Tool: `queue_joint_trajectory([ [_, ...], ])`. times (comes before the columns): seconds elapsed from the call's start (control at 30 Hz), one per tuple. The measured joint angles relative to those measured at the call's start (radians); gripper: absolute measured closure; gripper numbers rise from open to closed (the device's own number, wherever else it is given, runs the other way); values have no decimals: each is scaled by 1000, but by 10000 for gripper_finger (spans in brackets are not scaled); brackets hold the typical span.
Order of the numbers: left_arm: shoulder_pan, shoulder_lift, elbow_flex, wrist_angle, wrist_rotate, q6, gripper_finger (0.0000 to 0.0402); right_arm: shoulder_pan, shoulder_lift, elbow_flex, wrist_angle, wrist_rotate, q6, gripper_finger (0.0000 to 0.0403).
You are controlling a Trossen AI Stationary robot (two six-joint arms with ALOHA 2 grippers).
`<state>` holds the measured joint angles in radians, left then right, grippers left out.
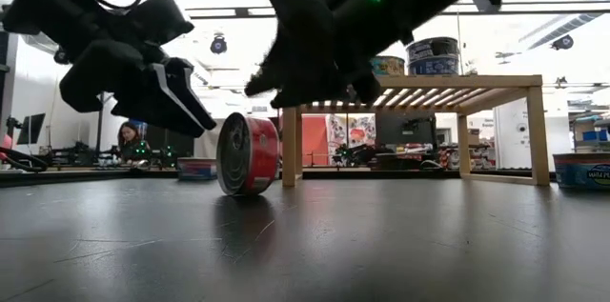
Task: Stack canned seafood by type on shelf
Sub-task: Put the red tuna can on the shelf
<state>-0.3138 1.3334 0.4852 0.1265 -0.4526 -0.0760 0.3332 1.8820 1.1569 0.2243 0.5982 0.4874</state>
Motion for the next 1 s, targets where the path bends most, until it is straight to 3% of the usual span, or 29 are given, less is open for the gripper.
queue_joint_trajectory([
  [0.27, -2, 5, -30, 129, 80, -46, 180, -15, 32, 62, -93, 5, 122, 94],
  [0.53, -6, 15, -30, 176, 105, -47, 180, -38, 82, 80, -123, 0, 186, 81],
  [0.73, -12, 47, -29, 243, 105, -35, 180, -39, 85, 79, -124, -2, 142, 130],
  [1.0, -12, 44, -28, 251, 73, -16, 180, -40, 85, 79, -122, -51, 93, 269],
])
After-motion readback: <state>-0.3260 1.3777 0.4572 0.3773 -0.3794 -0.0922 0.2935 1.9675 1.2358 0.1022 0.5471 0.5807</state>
